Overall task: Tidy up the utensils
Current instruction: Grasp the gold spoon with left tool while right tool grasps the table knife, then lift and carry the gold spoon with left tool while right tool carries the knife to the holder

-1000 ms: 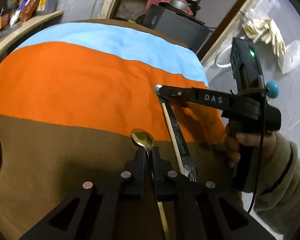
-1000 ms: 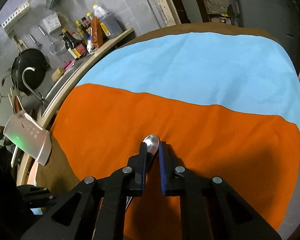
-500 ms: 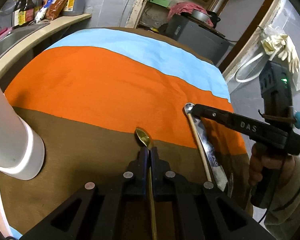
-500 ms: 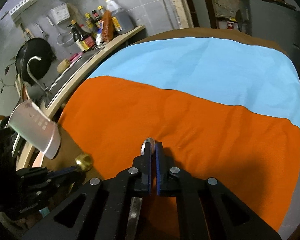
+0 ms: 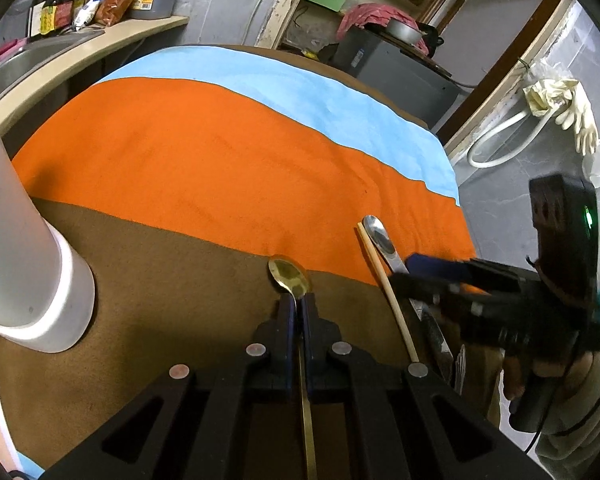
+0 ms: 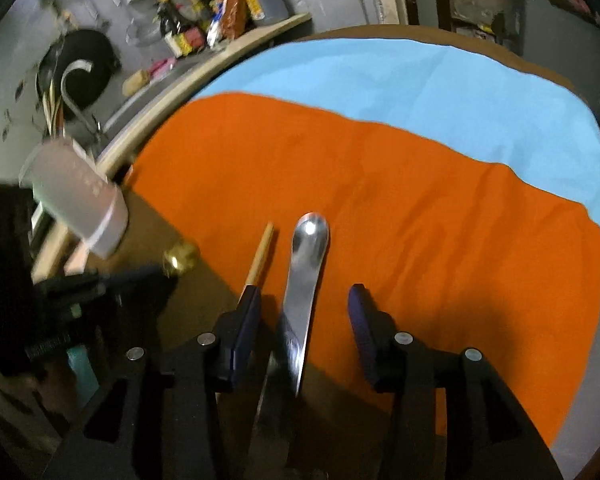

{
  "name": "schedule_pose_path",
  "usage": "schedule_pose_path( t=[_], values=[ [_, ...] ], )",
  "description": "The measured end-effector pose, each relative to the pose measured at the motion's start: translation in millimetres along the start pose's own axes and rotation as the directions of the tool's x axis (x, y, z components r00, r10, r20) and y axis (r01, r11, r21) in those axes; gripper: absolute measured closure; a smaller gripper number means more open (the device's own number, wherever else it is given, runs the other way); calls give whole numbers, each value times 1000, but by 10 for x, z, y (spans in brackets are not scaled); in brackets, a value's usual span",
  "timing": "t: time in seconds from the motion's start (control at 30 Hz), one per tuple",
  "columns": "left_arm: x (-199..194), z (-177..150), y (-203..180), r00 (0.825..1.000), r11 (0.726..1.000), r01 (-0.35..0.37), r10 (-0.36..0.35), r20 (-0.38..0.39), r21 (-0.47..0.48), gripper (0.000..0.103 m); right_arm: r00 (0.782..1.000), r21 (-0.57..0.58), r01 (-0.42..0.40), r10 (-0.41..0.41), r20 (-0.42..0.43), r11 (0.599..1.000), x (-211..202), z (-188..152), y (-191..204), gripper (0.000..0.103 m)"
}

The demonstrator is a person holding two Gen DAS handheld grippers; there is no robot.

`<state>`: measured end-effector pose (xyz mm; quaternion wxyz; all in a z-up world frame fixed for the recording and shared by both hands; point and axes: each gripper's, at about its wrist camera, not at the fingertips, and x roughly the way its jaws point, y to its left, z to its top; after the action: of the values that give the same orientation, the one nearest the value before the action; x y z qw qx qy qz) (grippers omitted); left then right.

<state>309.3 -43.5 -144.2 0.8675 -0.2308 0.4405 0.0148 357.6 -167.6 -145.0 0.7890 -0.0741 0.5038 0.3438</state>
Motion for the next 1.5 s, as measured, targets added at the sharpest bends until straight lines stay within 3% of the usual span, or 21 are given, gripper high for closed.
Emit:
schedule_pose_path(
  t=[0.1,0.27,0.33,0.37,0.4,0.57,0.77,1.0,1.33,1.5],
  values=[
    [-7,-10,5,1000,1000,4,-4,-1,10,99,998,-43,52,-53,-24,998,-6,-18,82,62],
    [-11,-24,-4,1000,999,21,-20,-14,40,99,995,28,73,-71,-67,997,13,90,68,61],
    [-19,-32,0,999,999,32,-31,-22,38,99,990,31,118,-116,-78,992,56,146,131,63],
    [-29,-29,5,999,999,37,-36,-26,34,99,987,34,145,-142,-81,989,68,158,169,67],
    [-50,-35,8,999,999,38,-37,-27,34,99,986,34,153,-150,-74,988,76,163,210,86],
    [-244,-58,-7,999,997,44,-45,14,58,101,988,106,150,-146,-44,983,42,145,233,89],
    [-543,-85,-31,992,992,69,-79,99,102,101,992,194,89,-104,67,977,-204,-52,143,90],
    [-818,-119,-16,977,983,122,-144,158,137,101,952,226,76,-138,275,971,-646,-266,314,90],
    [-935,-113,-33,971,969,170,-196,139,177,101,921,244,142,-219,322,959,-992,-407,555,90],
    [-1062,-92,14,961,964,186,-218,169,188,101,892,292,144,-251,375,946,-1160,-484,667,90]
  ],
)
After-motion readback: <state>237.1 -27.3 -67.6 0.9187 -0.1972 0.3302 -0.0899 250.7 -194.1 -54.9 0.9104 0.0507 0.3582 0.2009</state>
